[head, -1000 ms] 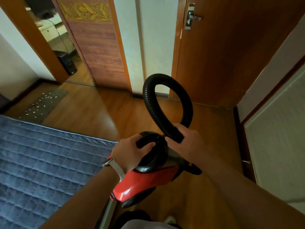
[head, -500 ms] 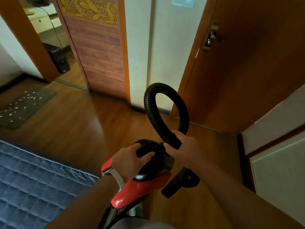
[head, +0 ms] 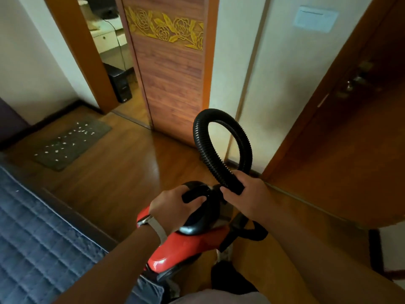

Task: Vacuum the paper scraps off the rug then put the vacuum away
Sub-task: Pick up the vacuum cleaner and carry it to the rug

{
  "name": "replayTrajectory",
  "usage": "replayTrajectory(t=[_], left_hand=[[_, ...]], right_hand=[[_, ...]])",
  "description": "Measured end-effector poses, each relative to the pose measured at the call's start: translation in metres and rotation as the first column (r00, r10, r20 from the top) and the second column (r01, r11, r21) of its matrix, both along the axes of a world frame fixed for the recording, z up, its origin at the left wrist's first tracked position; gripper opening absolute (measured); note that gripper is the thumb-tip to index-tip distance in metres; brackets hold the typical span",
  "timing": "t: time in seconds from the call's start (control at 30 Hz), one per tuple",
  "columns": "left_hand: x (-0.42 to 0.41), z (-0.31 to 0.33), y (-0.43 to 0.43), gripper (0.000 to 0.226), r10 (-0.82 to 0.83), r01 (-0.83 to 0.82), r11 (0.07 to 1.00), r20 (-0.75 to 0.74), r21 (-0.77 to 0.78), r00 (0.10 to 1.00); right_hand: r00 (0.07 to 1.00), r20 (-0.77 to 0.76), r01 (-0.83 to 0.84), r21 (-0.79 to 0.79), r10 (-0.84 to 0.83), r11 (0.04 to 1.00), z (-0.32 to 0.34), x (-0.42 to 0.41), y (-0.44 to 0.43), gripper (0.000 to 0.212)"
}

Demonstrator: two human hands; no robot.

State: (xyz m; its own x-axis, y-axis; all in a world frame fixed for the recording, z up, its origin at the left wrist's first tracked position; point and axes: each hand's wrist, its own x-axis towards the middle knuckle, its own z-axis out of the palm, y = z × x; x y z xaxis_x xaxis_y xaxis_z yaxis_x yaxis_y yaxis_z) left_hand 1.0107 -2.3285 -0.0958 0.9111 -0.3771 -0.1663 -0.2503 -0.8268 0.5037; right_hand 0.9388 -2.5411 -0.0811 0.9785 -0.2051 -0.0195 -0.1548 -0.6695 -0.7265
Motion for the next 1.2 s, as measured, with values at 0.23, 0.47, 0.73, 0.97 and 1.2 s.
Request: replayTrajectory(t=[0.23, 0.47, 0.73, 0.97, 1.2], left_hand=[[0.100, -0.017, -0.024, 0.041, 0.214, -0.213, 0.976, -0.009, 0.055, 0.977], [0.206, -0.018, -0.052, 0.044, 0.403, -0.398, 0.906, -0.003, 0.140, 0.915], [0.295, -0.009, -0.040, 0.048, 0.572, -0.571, 0.809, 0.034, 0.141, 0.820], [0.374, -0.028, 0.002, 0.045, 0.657, -0.653, 0.748, 0.012, 0.115, 0.754], [0.489, -0.047, 0.063, 0.046, 0.666, -0.659, 0.745, -0.052, 0.105, 0.745]], right_hand=[[0.984, 0.026, -0.176, -0.032, 0.177, 0.984, -0.024, 0.145, -0.034, 0.030], [0.918, 0.043, -0.391, -0.048, 0.393, 0.919, -0.023, 0.290, -0.066, 0.035], [0.848, 0.016, -0.528, -0.048, 0.530, 0.848, -0.013, 0.414, -0.056, 0.037], [0.792, -0.028, -0.609, -0.079, 0.609, 0.789, -0.026, 0.517, -0.008, 0.035], [0.794, -0.099, -0.604, -0.029, 0.599, 0.796, -0.041, 0.639, 0.060, 0.034]])
